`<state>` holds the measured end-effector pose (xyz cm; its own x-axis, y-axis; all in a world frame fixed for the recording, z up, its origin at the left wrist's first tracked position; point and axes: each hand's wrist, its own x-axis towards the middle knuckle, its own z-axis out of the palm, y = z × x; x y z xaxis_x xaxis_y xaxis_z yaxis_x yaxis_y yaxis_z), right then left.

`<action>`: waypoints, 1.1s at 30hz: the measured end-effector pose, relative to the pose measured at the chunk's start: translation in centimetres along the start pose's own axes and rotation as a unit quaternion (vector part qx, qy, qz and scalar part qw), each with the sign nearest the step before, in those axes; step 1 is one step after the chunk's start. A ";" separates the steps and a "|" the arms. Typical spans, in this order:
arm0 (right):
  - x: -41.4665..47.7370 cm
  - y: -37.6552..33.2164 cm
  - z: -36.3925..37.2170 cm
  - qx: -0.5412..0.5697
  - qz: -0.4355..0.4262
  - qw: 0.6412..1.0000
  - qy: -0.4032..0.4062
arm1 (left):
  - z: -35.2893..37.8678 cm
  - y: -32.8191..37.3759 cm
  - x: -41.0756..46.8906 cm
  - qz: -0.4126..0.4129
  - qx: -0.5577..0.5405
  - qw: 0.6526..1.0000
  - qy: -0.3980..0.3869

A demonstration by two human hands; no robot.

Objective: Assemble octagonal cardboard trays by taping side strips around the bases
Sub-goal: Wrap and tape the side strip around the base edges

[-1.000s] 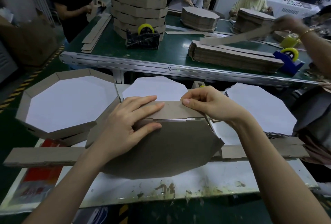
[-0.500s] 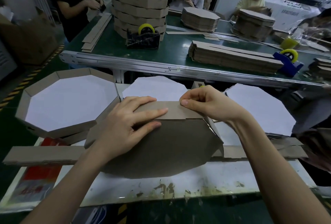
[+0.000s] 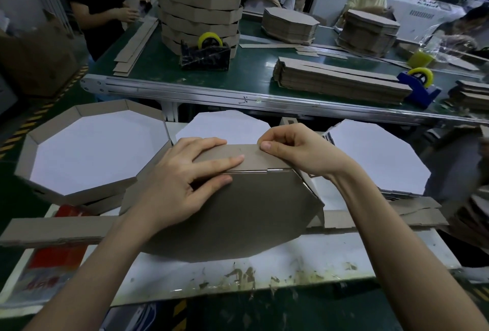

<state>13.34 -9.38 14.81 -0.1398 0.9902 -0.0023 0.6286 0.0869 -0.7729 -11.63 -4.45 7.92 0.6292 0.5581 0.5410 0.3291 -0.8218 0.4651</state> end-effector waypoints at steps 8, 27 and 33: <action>0.0 0.5 0.1 0.009 -0.002 1.000 -0.026 | -0.3 0.6 -0.1 -0.007 0.000 1.000 0.006; 0.6 0.9 -0.8 0.072 -0.004 0.990 -0.119 | -0.2 -1.2 -0.3 0.037 -0.002 0.999 -0.013; 0.4 1.3 -1.1 0.079 0.000 0.990 -0.121 | -0.2 -0.5 0.0 0.036 -0.004 0.999 -0.008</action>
<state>14.93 -8.78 14.47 -0.3301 0.9335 -0.1399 0.5041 0.0491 -0.8623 -11.91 -4.01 7.84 0.6622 0.4960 0.5617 0.2772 -0.8585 0.4314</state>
